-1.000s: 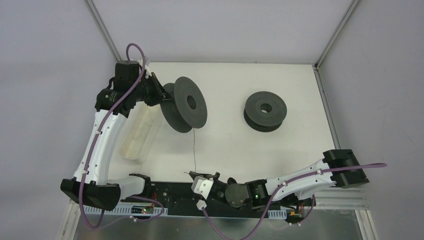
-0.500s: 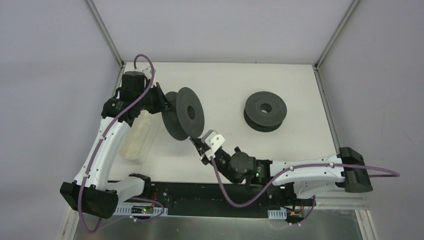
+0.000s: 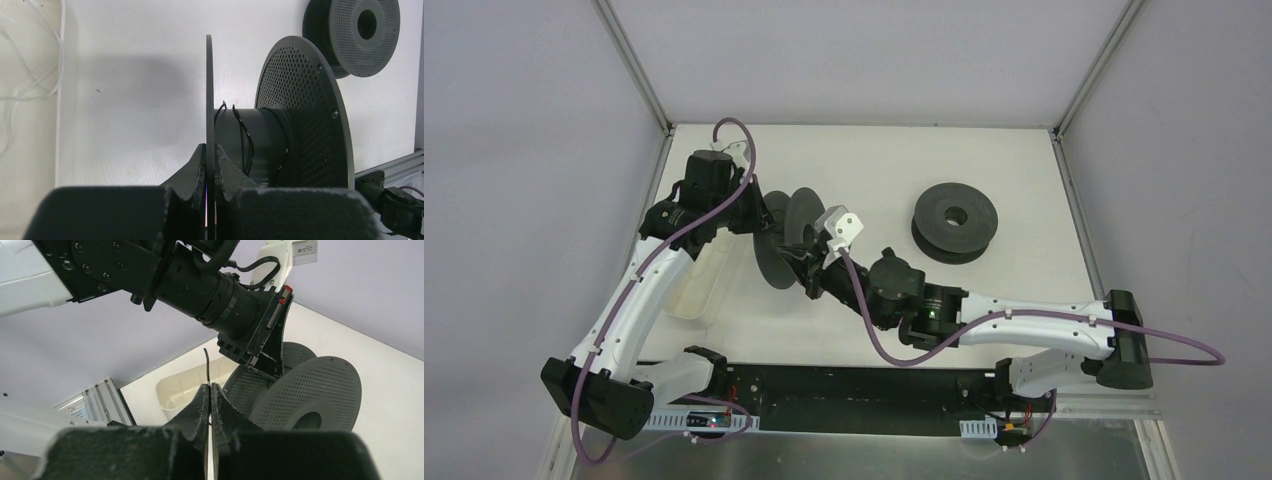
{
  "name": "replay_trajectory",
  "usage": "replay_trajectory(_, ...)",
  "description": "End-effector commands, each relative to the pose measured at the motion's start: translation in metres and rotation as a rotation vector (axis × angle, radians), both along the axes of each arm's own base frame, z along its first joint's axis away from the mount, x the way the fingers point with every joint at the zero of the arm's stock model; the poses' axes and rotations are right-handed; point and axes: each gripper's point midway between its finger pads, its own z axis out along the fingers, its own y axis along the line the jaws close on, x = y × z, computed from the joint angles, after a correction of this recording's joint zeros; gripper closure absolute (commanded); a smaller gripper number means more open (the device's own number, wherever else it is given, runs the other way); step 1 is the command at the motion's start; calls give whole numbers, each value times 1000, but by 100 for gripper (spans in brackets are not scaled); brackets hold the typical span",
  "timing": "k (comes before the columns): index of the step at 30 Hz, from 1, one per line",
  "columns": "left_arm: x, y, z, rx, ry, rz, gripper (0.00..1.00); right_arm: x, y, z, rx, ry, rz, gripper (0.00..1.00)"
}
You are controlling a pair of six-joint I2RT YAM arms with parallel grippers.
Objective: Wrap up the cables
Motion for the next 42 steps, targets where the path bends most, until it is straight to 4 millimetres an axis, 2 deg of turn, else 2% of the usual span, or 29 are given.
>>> replay_trajectory(1, 5, -14, 24, -2, -148, -103, 100, 23, 2, 25, 65, 61, -74, 100)
replay_trajectory(6, -6, -27, 27, 48, -317, -302, 100, 81, -19, 14, 120, 224, -279, 100)
replay_trajectory(9, -7, -24, 31, 100, -376, -344, 100, 105, -35, -5, 147, 350, -376, 100)
replay_trajectory(14, -3, -23, 35, 183, -466, -402, 100, 126, -52, -31, 237, 517, -453, 100)
replay_trajectory(18, -2, -35, 38, 276, -573, -493, 100, 133, -53, -37, 322, 616, -466, 100)
replay_trajectory(20, -3, -42, 39, 325, -620, -538, 100, 132, -48, -38, 323, 657, -432, 100)
replay_trajectory(23, -5, -50, 40, 345, -698, -579, 100, 137, -51, -42, 325, 698, -453, 100)
replay_trajectory(28, 0, -51, 36, 352, -770, -561, 100, 140, -59, -74, 281, 800, -485, 100)
replay_trajectory(35, 6, -51, 7, 403, -745, -566, 100, 147, -68, -125, 198, 901, -485, 100)
replay_trajectory(39, 4, -53, 2, 409, -792, -567, 100, 143, -57, -143, 139, 935, -346, 100)
replay_trajectory(42, 0, -55, 3, 411, -818, -588, 100, 135, -49, -147, 94, 897, -235, 100)
